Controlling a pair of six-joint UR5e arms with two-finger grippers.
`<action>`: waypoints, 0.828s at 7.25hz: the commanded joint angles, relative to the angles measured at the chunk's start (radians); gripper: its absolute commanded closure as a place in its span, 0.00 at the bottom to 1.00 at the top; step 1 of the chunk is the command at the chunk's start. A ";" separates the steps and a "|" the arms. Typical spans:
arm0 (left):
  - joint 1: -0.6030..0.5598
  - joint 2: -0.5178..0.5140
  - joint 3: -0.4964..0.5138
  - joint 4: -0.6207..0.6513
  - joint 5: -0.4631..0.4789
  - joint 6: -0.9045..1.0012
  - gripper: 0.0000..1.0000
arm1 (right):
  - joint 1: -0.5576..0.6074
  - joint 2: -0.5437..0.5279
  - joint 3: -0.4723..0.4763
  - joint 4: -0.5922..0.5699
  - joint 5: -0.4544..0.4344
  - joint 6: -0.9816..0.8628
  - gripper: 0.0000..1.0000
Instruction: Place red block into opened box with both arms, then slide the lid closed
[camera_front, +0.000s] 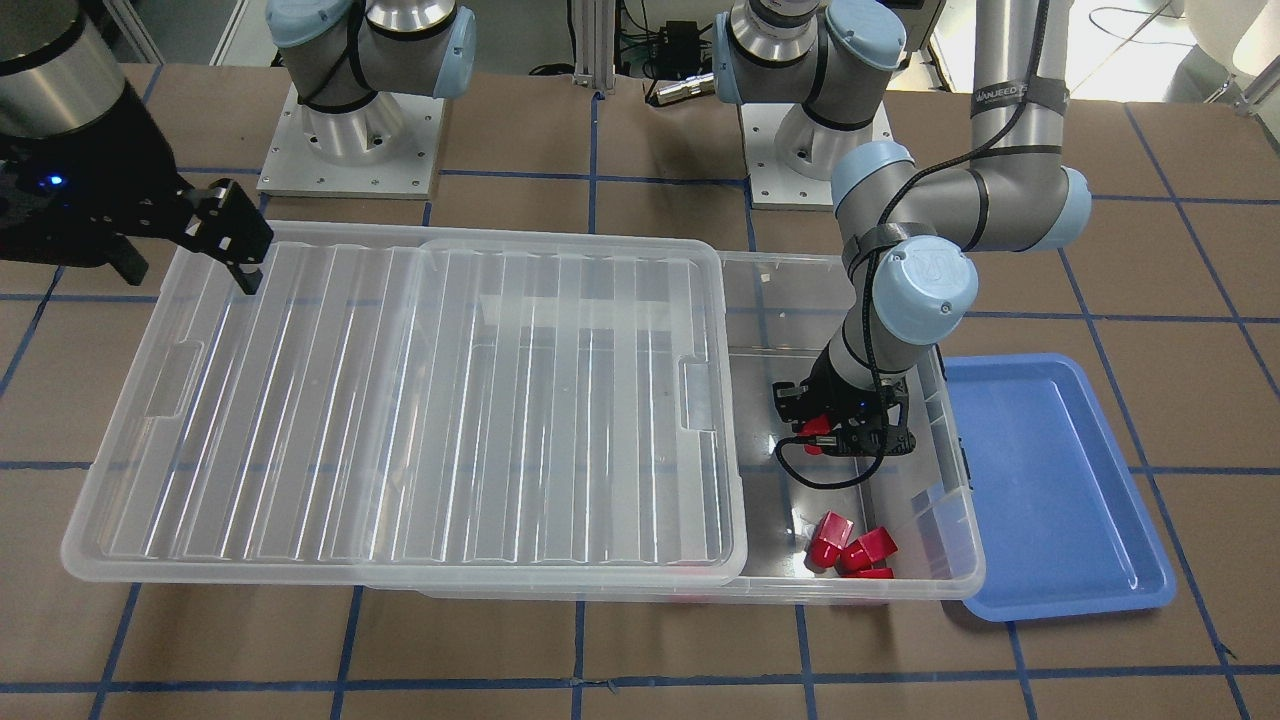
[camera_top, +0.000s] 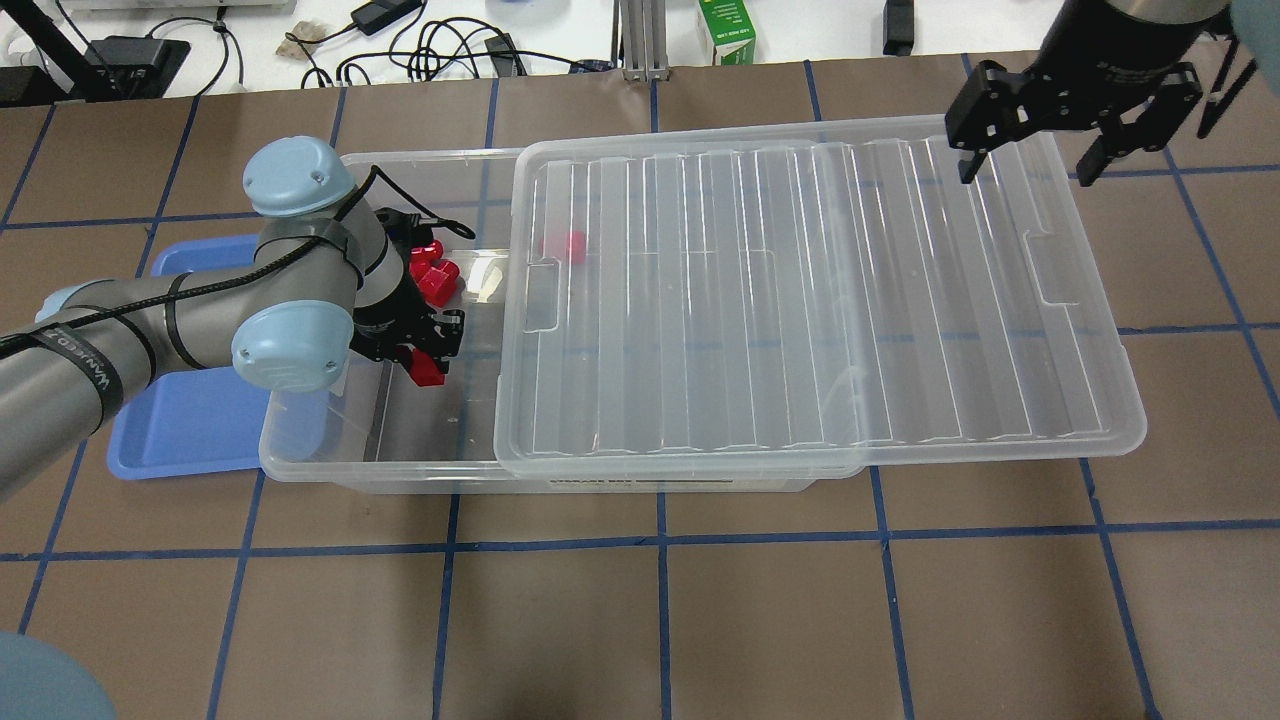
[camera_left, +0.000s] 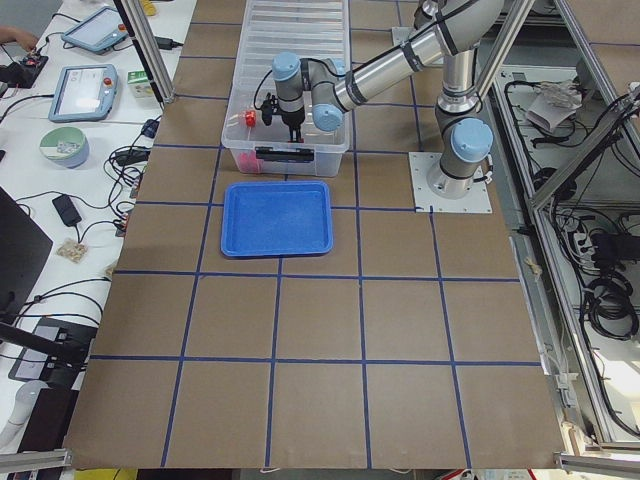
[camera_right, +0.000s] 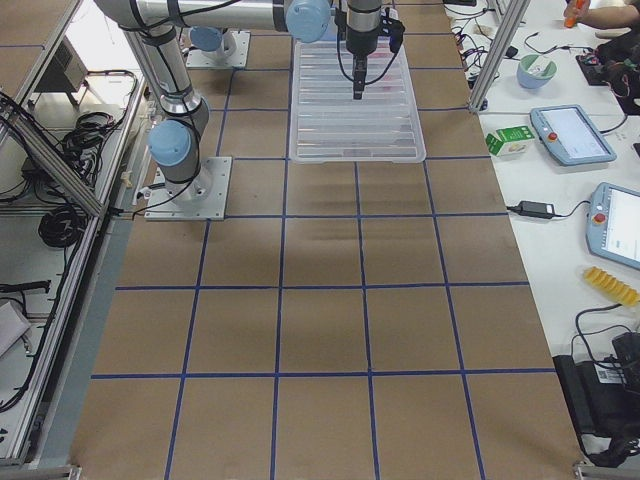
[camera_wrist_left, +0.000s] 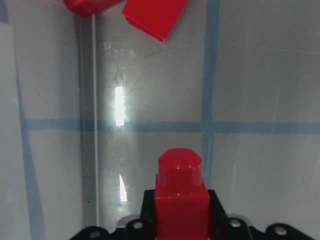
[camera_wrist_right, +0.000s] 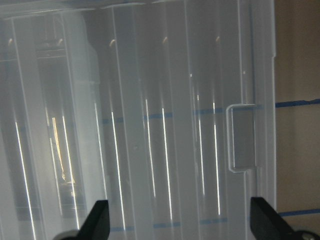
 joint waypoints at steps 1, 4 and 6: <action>0.002 0.021 0.014 0.018 0.007 0.002 0.00 | -0.206 0.024 0.009 -0.003 -0.001 -0.234 0.00; -0.012 0.118 0.291 -0.345 0.004 -0.006 0.00 | -0.321 0.137 0.026 -0.071 -0.109 -0.316 0.00; -0.060 0.192 0.407 -0.483 0.014 -0.009 0.00 | -0.321 0.180 0.052 -0.074 -0.103 -0.316 0.00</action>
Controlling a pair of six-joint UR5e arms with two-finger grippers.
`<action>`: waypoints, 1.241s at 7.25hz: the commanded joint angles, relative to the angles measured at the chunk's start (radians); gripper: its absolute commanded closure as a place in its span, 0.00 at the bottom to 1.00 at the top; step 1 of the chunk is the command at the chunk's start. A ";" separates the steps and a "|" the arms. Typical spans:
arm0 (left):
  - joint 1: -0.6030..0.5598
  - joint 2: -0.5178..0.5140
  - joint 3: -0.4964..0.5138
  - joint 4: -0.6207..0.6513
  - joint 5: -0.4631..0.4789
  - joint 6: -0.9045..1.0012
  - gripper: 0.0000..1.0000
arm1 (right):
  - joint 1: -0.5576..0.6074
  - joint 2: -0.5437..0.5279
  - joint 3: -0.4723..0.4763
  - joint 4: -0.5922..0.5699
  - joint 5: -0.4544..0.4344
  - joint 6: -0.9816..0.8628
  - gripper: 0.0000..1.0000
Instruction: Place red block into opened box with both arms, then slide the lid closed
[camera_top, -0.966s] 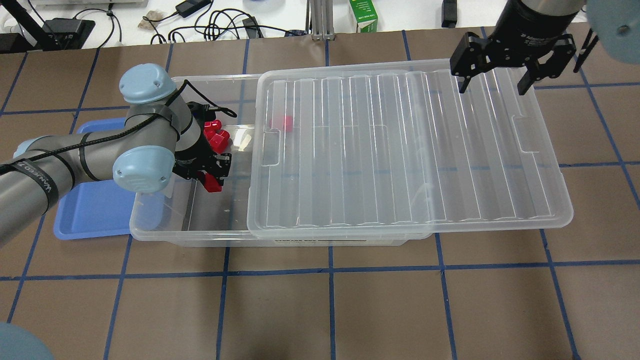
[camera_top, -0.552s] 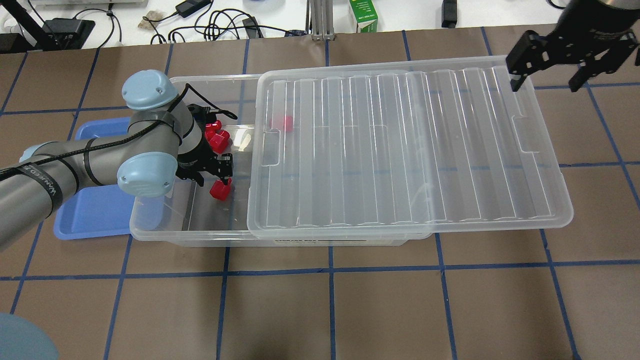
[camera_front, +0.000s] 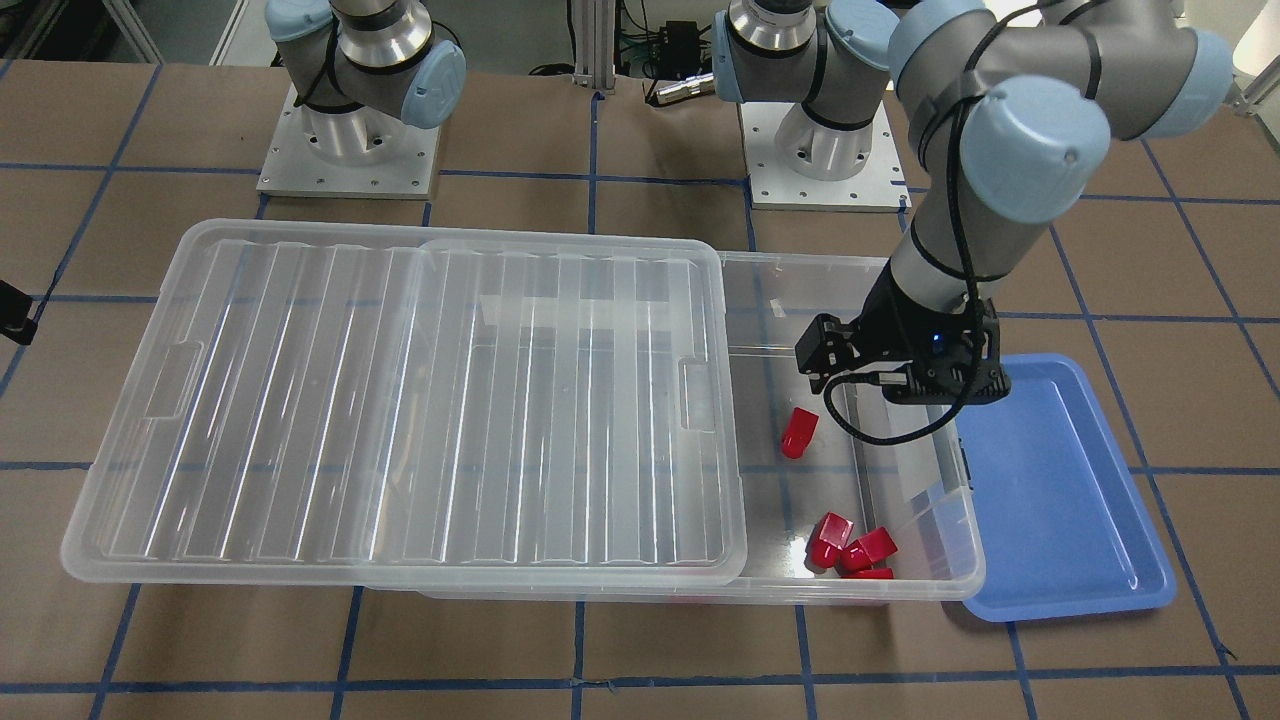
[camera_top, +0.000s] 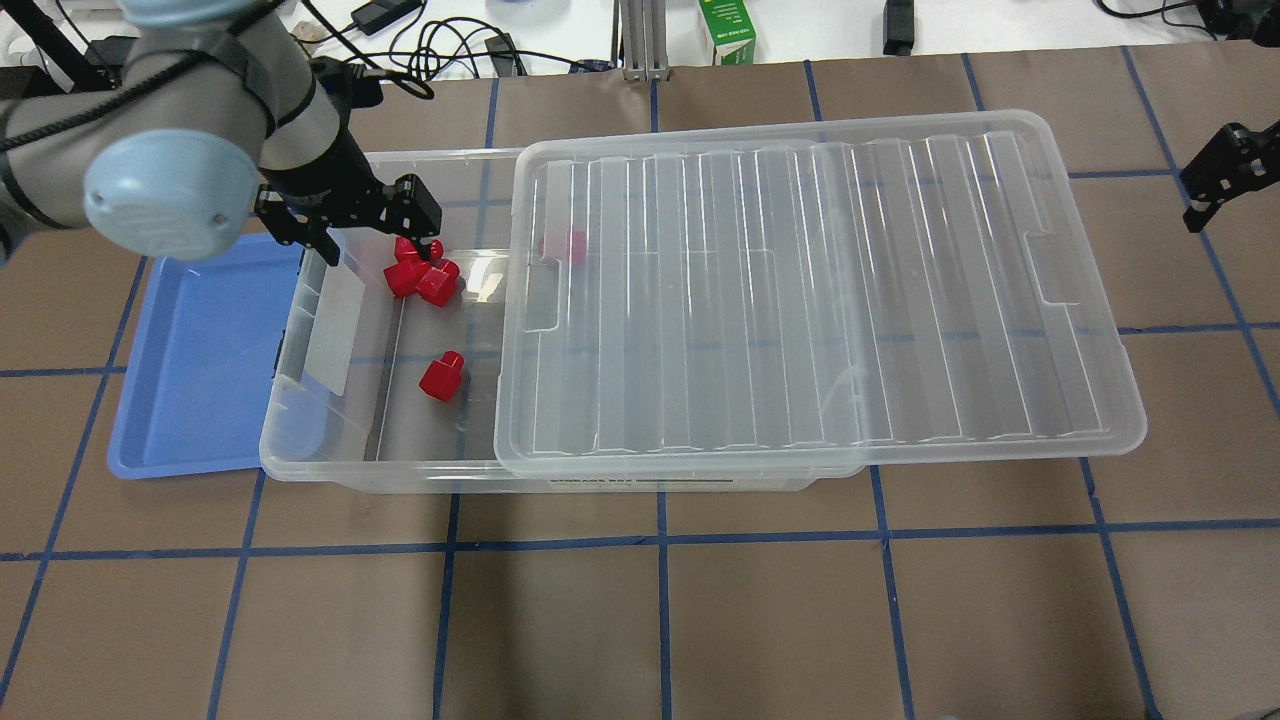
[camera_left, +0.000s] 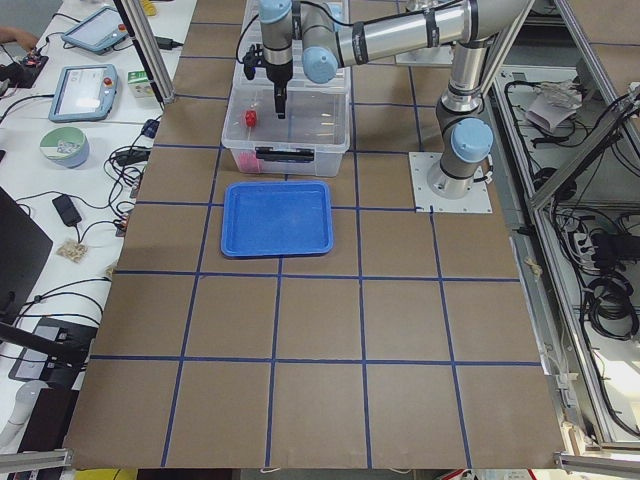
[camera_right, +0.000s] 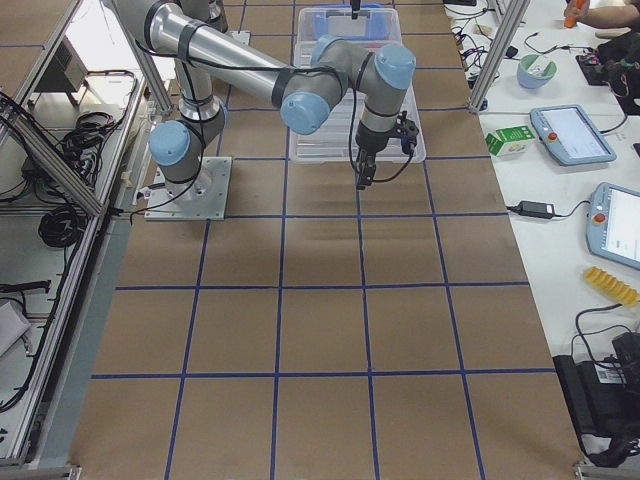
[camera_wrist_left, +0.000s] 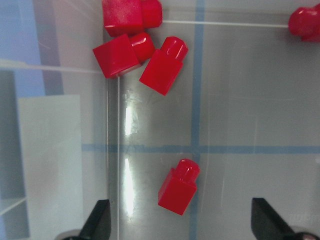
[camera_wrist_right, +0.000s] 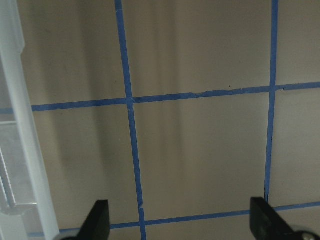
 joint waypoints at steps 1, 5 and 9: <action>-0.039 0.085 0.071 -0.090 0.033 0.005 0.00 | 0.001 0.038 0.033 -0.007 -0.002 0.000 0.00; -0.036 0.146 0.068 -0.160 0.039 0.011 0.00 | 0.088 0.041 0.105 -0.102 0.004 0.016 0.00; -0.009 0.162 0.080 -0.178 0.036 0.011 0.00 | 0.260 0.046 0.094 -0.122 0.004 0.088 0.00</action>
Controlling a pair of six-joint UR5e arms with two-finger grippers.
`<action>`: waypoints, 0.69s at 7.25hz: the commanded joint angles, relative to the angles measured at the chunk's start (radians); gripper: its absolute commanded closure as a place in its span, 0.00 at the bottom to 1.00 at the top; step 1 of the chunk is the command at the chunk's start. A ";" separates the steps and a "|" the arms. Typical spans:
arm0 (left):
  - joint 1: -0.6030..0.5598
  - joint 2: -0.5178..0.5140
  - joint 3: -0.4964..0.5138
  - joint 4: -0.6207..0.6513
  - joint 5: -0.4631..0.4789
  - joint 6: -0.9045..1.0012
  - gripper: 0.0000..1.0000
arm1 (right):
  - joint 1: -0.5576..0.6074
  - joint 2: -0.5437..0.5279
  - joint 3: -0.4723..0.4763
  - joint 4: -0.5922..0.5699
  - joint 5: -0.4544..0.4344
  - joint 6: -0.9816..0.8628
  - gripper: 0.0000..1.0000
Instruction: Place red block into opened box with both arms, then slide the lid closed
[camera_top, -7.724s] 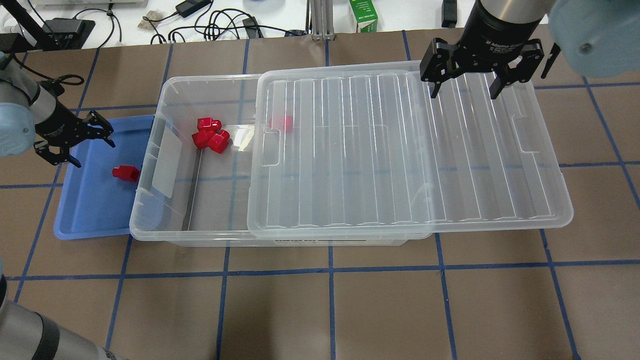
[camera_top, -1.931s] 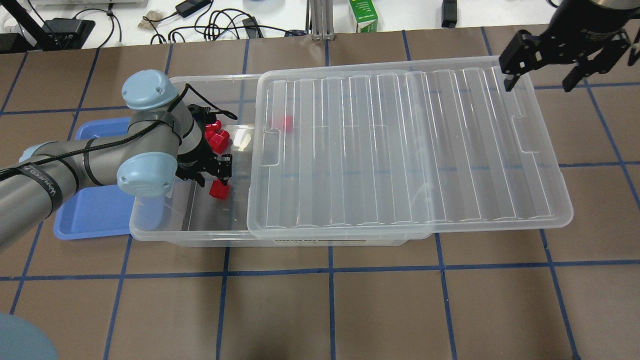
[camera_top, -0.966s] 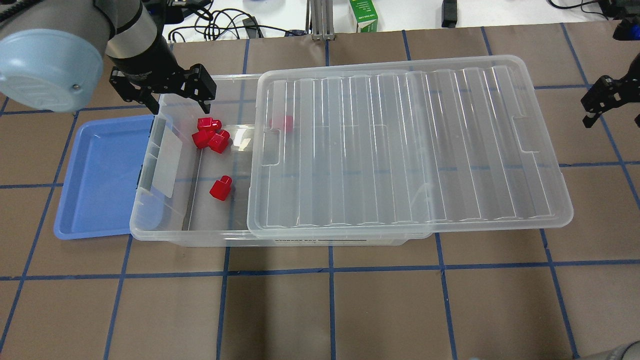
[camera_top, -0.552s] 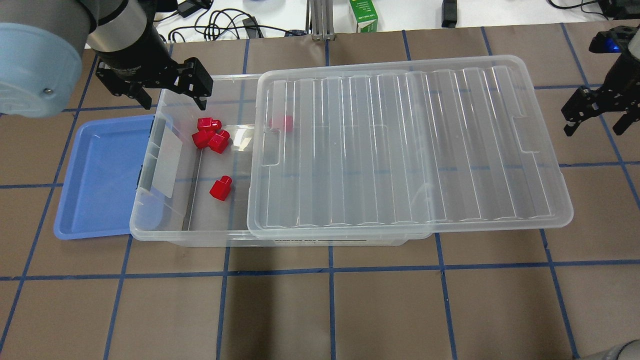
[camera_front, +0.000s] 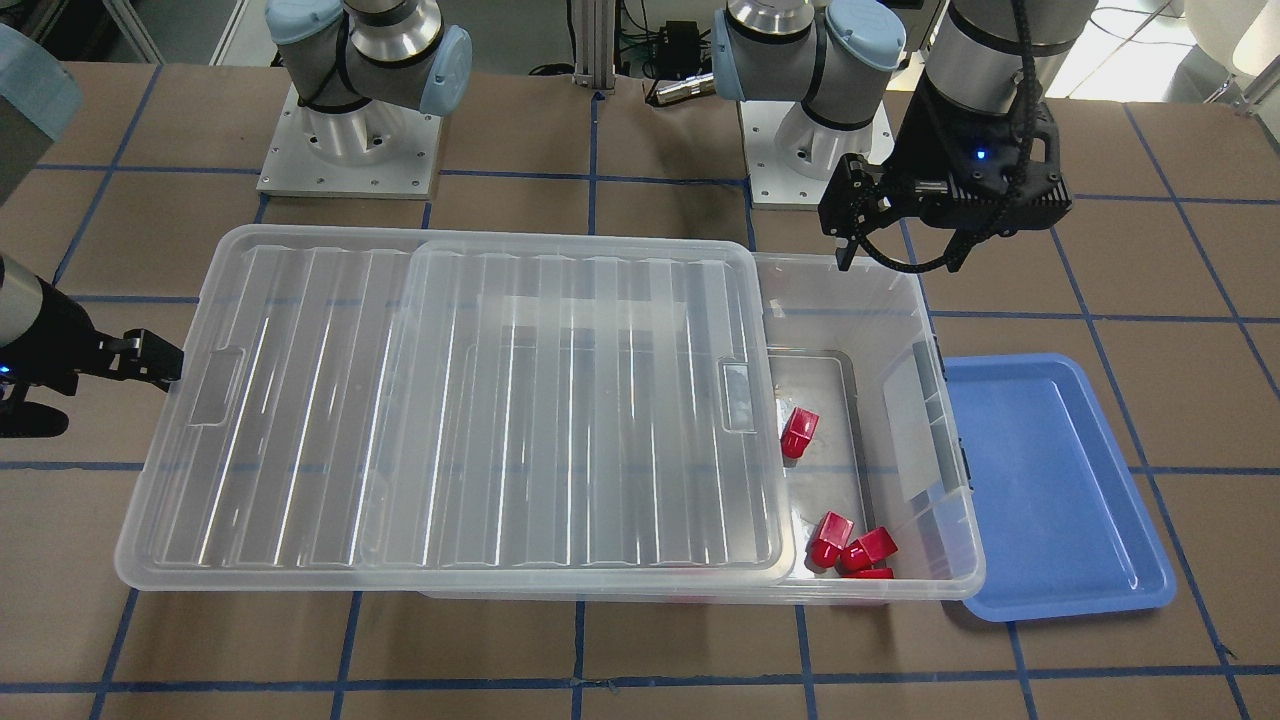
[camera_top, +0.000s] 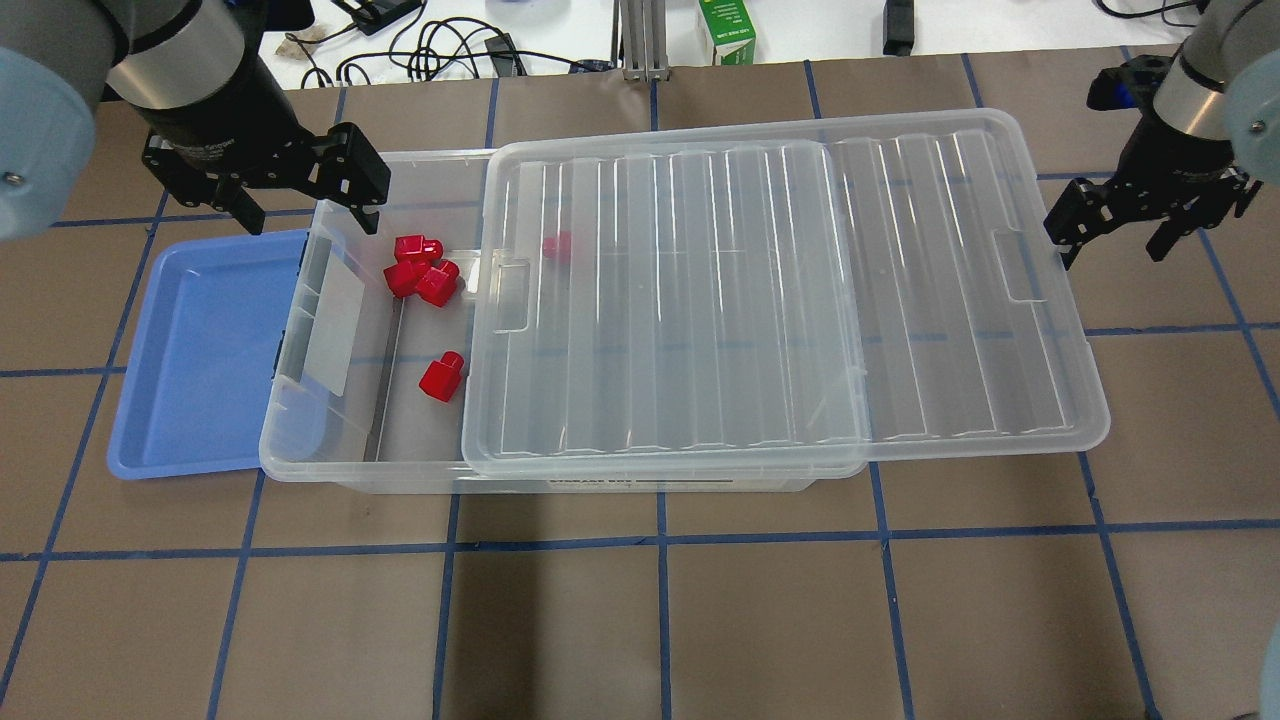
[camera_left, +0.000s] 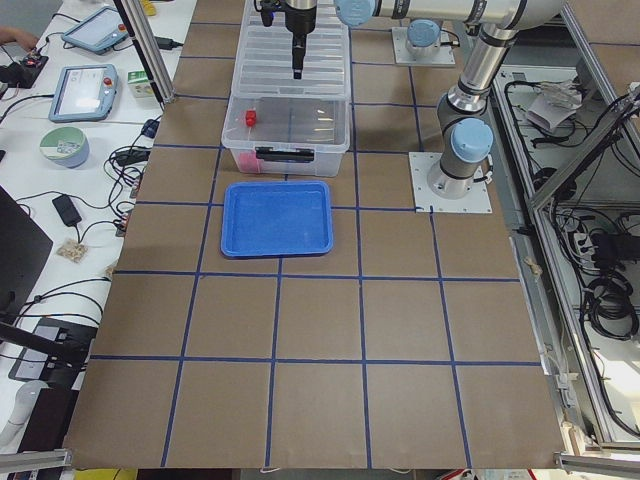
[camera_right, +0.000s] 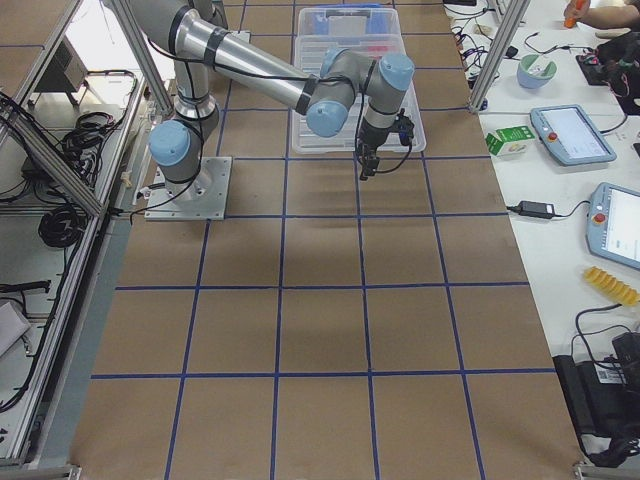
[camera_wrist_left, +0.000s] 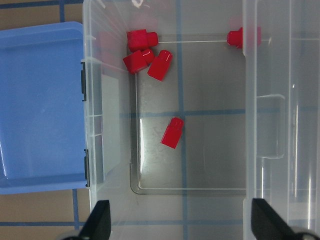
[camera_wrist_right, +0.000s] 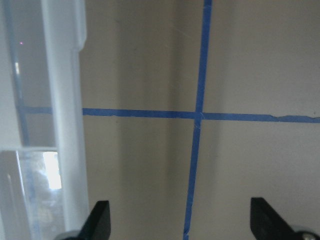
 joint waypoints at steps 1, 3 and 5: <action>0.003 0.002 0.005 0.001 0.001 -0.001 0.00 | 0.099 0.002 -0.008 -0.002 -0.001 0.050 0.00; 0.003 0.002 0.005 0.001 0.000 -0.001 0.00 | 0.185 0.003 -0.008 -0.034 0.000 0.091 0.00; 0.003 0.002 0.013 0.000 0.007 0.000 0.00 | 0.236 0.002 -0.008 -0.045 0.012 0.137 0.00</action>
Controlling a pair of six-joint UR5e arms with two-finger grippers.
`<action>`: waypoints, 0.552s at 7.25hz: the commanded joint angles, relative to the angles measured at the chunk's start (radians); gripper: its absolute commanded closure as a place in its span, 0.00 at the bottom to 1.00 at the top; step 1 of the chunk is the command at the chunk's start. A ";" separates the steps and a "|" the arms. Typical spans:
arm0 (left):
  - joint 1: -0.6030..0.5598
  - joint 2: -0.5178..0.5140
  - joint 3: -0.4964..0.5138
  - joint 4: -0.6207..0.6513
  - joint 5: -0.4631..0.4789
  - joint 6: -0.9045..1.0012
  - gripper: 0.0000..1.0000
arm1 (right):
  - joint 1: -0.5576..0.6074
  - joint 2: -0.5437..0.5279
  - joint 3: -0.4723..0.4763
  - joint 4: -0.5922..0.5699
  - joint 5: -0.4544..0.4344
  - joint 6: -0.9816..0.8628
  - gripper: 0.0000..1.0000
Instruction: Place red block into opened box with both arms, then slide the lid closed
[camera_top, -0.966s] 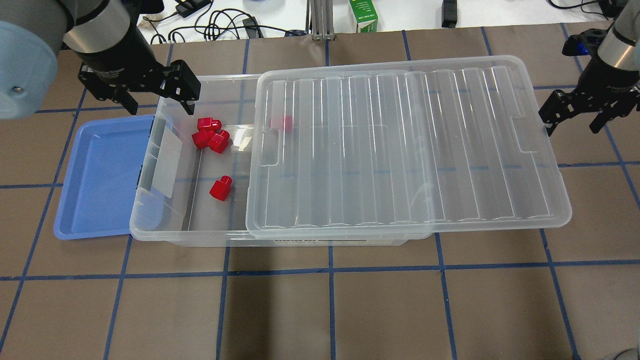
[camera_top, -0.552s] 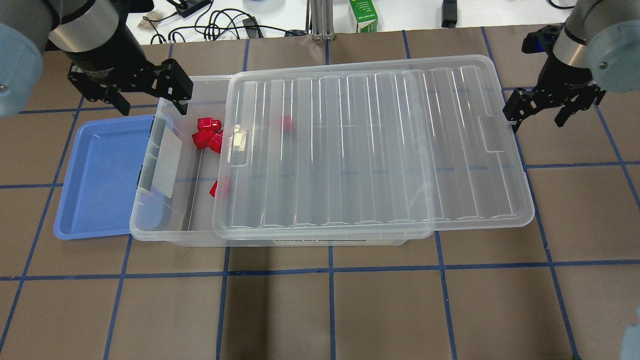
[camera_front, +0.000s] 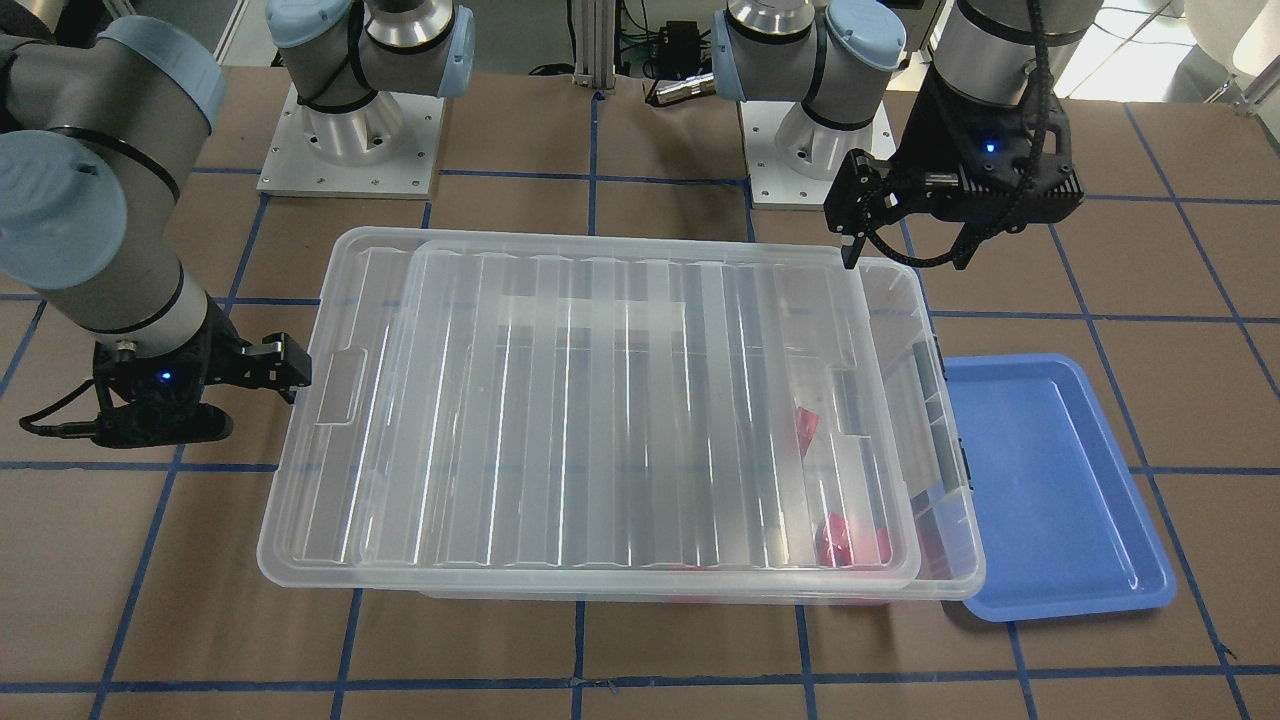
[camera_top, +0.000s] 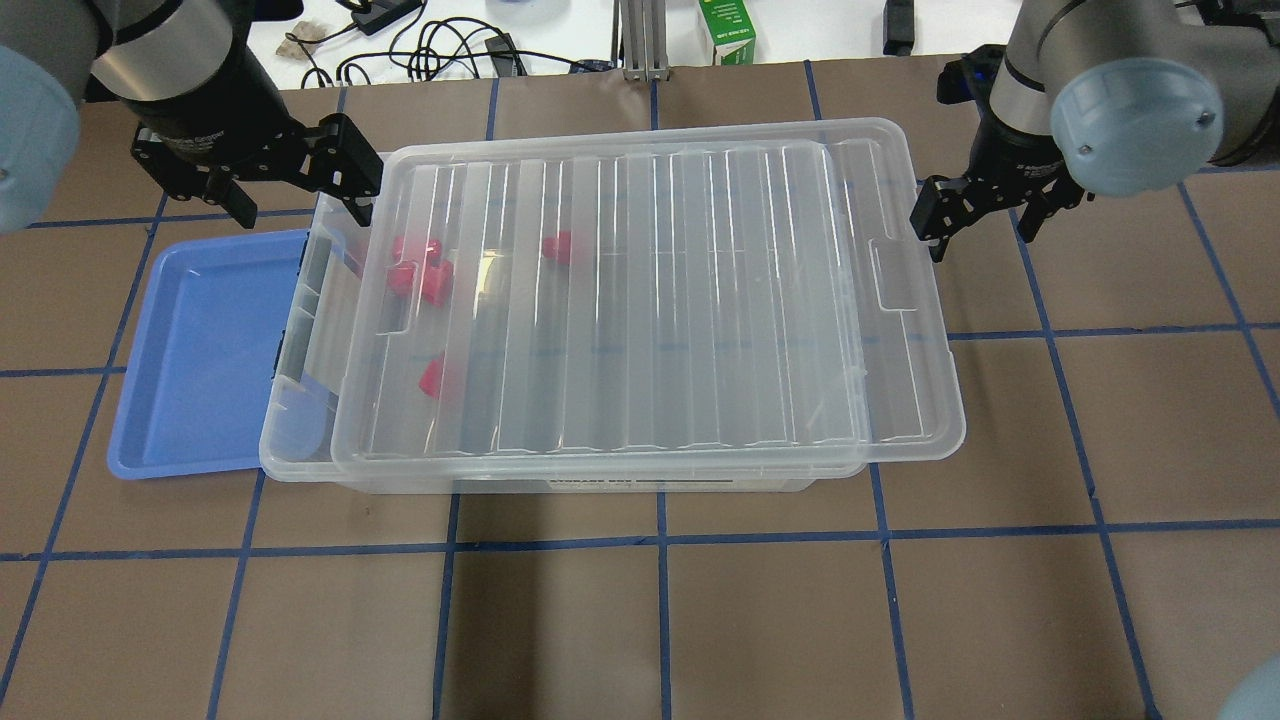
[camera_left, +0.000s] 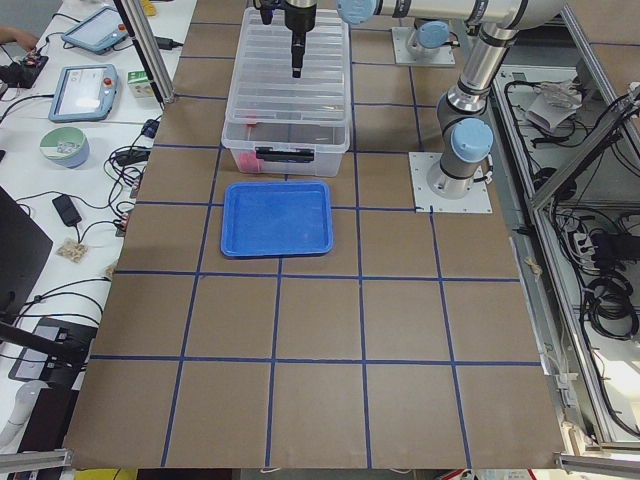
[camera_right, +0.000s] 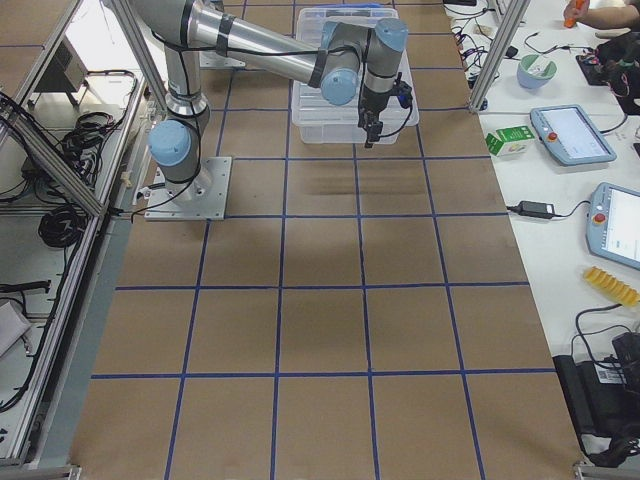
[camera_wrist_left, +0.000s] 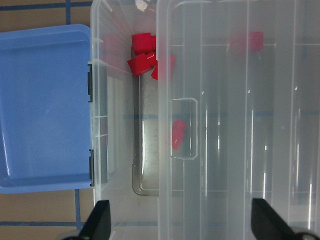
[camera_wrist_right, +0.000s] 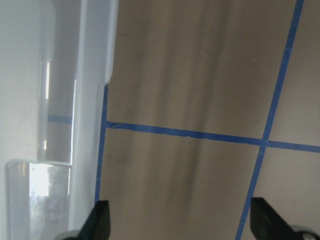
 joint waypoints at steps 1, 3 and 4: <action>0.000 0.002 0.007 -0.001 0.014 0.000 0.00 | 0.047 -0.001 0.000 -0.006 0.020 0.027 0.00; 0.000 0.003 0.005 -0.004 0.015 0.002 0.00 | 0.053 -0.007 -0.008 -0.006 0.018 0.034 0.00; 0.000 0.003 0.004 -0.004 0.015 0.000 0.00 | 0.053 -0.018 -0.038 -0.003 0.017 0.033 0.00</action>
